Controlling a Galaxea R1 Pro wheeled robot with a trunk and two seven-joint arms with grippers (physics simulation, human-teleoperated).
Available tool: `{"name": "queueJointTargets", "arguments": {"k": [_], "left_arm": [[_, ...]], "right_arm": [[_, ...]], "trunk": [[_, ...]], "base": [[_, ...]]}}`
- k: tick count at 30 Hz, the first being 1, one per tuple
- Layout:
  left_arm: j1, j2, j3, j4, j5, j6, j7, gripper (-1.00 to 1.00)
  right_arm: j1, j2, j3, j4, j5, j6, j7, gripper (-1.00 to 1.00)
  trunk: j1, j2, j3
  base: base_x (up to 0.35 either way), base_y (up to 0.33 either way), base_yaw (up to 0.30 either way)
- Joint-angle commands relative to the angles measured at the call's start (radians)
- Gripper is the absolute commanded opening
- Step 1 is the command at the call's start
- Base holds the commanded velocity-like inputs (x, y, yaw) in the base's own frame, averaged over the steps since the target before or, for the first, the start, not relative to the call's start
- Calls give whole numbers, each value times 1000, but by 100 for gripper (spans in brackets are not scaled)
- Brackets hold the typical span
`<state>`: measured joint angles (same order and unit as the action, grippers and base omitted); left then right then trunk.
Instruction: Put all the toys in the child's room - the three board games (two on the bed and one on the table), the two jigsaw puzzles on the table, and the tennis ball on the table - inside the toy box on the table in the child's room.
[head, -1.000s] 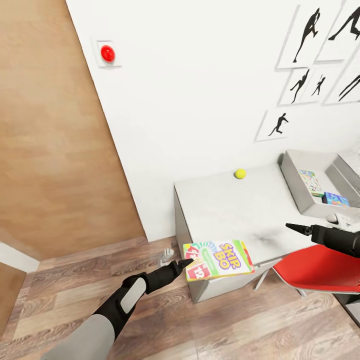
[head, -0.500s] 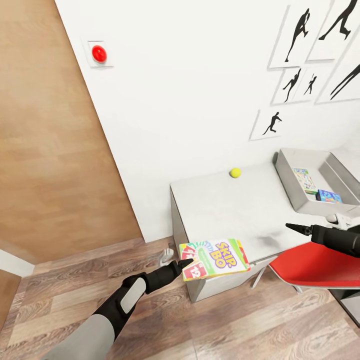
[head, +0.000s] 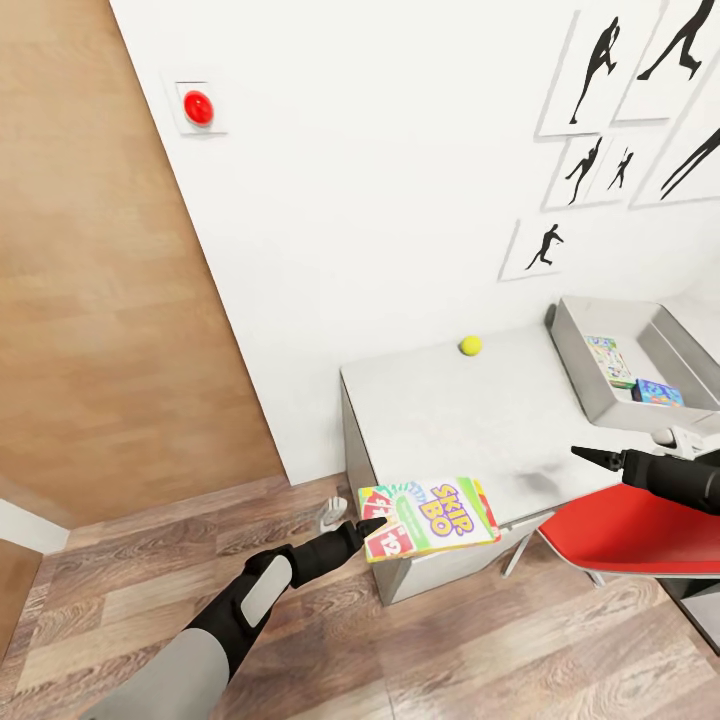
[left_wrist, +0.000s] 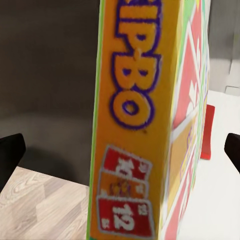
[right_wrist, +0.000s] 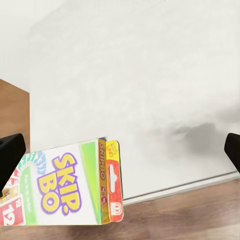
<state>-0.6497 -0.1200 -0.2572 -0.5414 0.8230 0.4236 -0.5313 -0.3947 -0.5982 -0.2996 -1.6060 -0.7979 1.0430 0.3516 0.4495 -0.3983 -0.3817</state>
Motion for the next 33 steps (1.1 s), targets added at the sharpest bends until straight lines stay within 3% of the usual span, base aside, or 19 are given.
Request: {"name": "queueJointTargets", "arguments": {"k": [1, 31, 32, 33], "left_arm": [[-1, 0, -2, 0, 9, 7, 1, 100], [-1, 0, -2, -1, 10, 6, 0, 100], [-1, 0, -2, -1, 9, 6, 0, -100], [-1, 0, -2, -1, 9, 5, 0, -100]], "right_arm": [[-1, 0, -1, -1, 9, 4, 10, 100], [-1, 0, -1, -6, 9, 4, 11, 100], [-1, 0, -1, -6, 9, 4, 11, 100], [-1, 0, -1, -6, 9, 4, 11, 100]], "trunk": [[1, -2, -2], [1, -2, -2], [1, -2, -2], [1, -2, -2]], "base": [[0, 0, -3], [0, 0, -61], [0, 0, -19], [0, 0, -16]]}}
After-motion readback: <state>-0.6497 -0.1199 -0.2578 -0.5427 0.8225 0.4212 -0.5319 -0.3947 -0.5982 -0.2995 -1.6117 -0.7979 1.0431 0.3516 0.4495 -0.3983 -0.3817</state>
